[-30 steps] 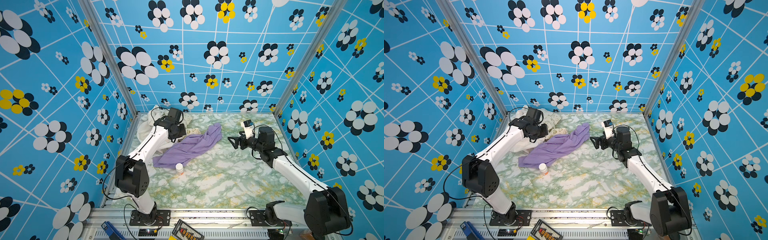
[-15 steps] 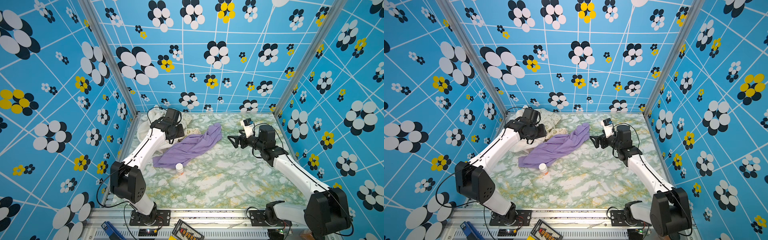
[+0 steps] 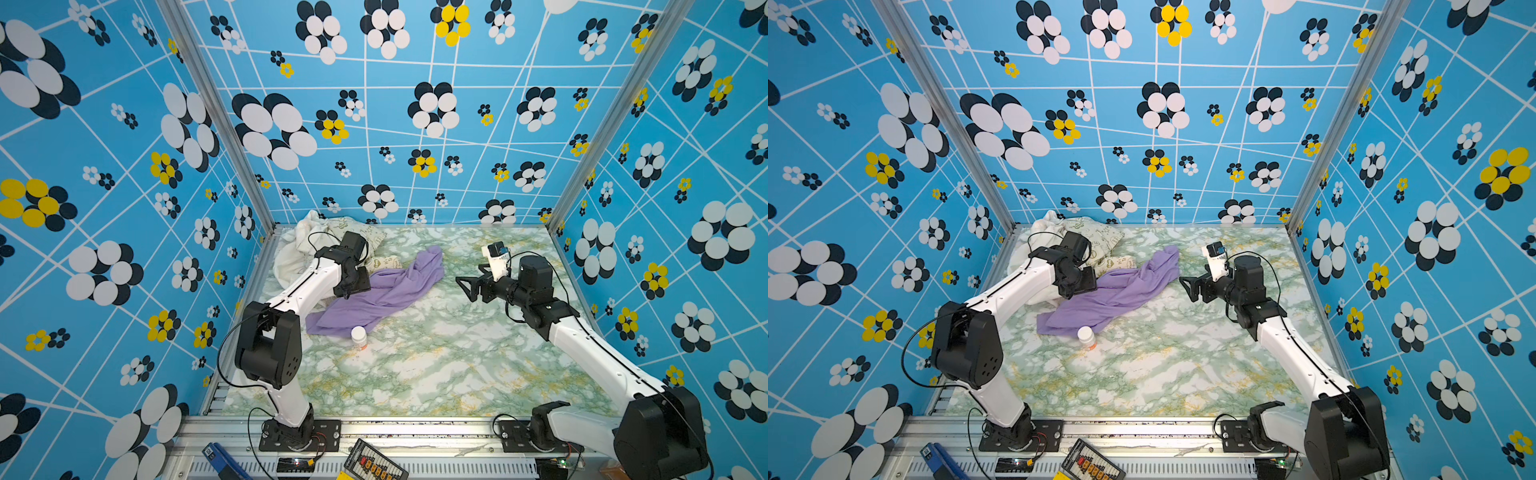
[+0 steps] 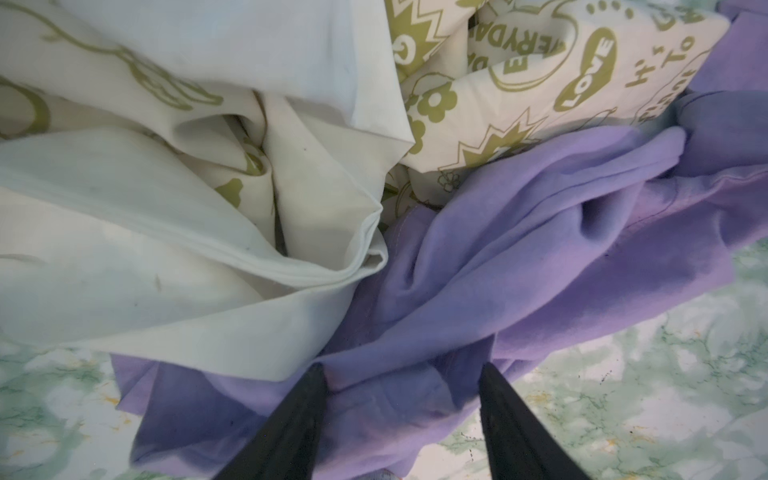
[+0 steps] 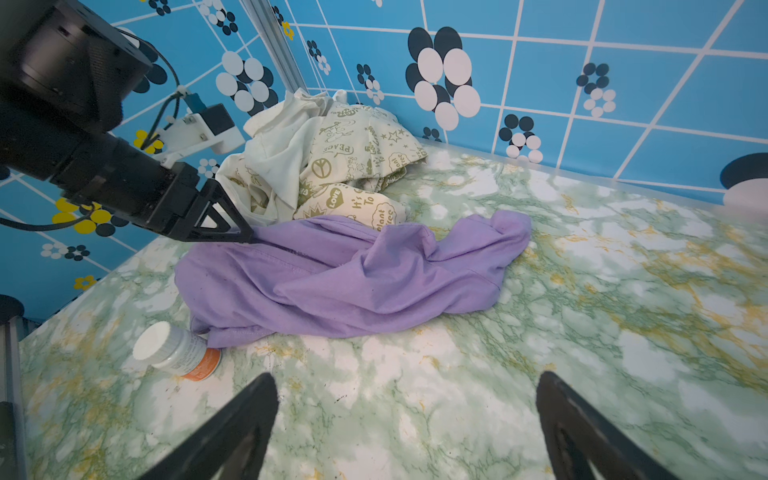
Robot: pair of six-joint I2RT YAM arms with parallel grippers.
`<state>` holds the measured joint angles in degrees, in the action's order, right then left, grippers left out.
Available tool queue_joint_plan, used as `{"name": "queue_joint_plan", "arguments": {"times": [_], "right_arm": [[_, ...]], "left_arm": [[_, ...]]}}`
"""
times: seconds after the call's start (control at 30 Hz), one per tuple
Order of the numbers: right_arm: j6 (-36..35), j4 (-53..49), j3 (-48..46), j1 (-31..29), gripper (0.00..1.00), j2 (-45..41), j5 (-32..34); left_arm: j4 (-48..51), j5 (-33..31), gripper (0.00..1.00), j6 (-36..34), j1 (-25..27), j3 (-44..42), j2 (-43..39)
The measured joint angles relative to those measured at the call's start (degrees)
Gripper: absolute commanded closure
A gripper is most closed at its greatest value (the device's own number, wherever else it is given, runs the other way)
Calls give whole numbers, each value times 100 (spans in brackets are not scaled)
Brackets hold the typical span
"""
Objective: Pick out a specific cloth from the pile
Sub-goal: 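Grasp the purple cloth again with the left gripper near the pile, then lift the purple cloth with the left gripper while the right gripper grasps it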
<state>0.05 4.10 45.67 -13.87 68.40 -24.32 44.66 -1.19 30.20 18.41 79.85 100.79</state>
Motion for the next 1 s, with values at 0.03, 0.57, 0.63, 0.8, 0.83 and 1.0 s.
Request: {"name": "queue_joint_plan", "arguments": {"times": [0.03,0.57,0.63,0.8,0.83,1.0], "right_arm": [[17,-13,-33,0,1,-46,7],[168,-94,-337,-48,1,-546,243],[190,-94,-365,-48,1,-555,264],[214,-98,-391,-74,1,-592,304],[214,-98,-391,-74,1,-608,304],[212,-105,-387,-74,1,-647,323]], "left_arm": [[2,-20,46,-13,0,0,63],[13,-81,100,-111,2,22,122],[13,-85,100,-127,2,129,-2],[11,-96,100,-192,2,730,-385],[4,-101,100,-203,2,868,-442],[-166,-105,100,-289,44,1493,-741]]}}
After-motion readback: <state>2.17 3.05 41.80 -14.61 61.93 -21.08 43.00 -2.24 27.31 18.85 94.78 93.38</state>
